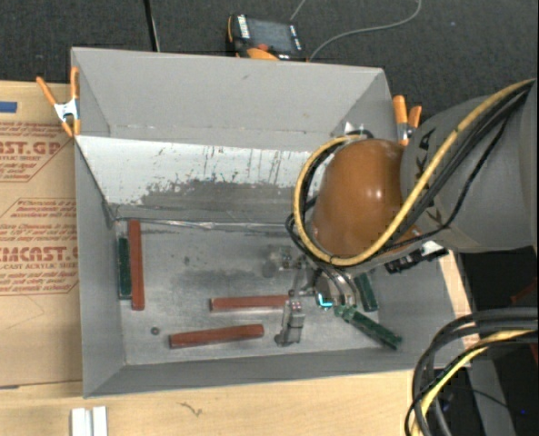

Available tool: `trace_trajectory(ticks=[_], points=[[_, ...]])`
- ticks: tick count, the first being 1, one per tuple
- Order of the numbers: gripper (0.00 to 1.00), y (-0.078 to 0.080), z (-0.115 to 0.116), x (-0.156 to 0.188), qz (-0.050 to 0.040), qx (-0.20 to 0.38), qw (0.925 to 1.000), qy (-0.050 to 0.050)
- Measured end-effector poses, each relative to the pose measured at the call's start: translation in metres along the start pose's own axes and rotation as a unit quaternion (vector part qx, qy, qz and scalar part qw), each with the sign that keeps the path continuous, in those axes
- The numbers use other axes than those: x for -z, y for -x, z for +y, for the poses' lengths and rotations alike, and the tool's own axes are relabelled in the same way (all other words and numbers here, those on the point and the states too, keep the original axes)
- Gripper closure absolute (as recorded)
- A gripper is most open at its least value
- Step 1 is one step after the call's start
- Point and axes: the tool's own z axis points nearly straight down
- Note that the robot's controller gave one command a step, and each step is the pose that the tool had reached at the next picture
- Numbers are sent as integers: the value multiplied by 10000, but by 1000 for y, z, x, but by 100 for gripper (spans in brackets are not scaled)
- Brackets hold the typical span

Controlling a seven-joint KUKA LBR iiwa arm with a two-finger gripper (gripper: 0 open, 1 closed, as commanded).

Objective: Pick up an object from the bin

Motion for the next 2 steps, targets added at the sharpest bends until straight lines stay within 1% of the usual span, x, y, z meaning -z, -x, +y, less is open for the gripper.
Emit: trace_trajectory(ticks=[1, 2], points=[[0, 26, 3, -84, 13, 313, 9995, -8], [100, 26, 4, -80, -9, 305, 9995, -2]])
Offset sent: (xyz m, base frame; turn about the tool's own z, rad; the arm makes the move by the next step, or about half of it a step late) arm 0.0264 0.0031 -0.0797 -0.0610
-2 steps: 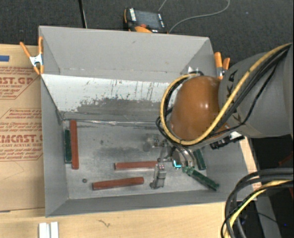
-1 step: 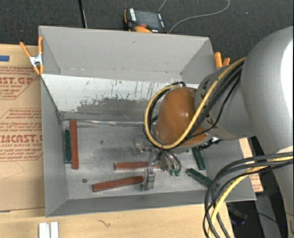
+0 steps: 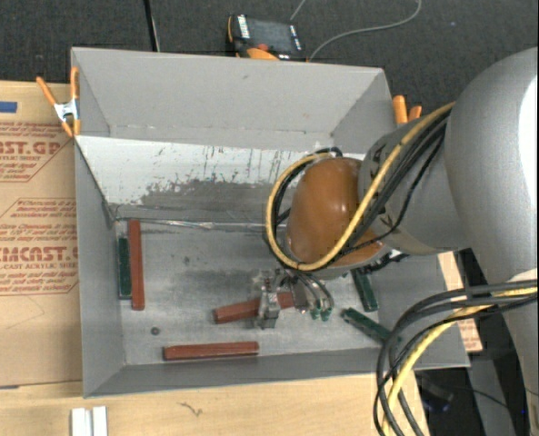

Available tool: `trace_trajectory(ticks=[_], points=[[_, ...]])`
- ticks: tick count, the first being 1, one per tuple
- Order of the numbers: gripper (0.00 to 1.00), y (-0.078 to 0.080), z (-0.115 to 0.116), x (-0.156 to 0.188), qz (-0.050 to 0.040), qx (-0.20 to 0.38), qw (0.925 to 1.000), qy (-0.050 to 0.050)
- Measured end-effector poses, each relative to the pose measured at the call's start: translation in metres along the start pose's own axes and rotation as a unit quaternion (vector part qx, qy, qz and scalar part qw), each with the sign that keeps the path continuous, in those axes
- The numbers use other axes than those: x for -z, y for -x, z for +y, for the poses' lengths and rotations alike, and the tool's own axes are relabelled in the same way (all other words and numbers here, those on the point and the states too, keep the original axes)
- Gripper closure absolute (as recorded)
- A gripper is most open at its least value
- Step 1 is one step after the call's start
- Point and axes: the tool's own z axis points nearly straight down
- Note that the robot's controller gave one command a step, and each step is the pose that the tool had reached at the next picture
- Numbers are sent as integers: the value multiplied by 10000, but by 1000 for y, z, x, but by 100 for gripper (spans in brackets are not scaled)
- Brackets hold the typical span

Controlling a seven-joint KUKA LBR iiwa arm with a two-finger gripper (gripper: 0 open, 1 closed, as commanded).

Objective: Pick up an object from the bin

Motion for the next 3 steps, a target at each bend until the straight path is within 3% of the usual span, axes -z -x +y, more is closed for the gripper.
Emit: trace_trajectory(ticks=[1, 2, 3], points=[[0, 0, 0, 0, 1, 0, 10000, 2], [100, 0, 0, 1, 0, 0, 10000, 5], [100, -4, -8, 169, -46, -555, 9984, 4]])
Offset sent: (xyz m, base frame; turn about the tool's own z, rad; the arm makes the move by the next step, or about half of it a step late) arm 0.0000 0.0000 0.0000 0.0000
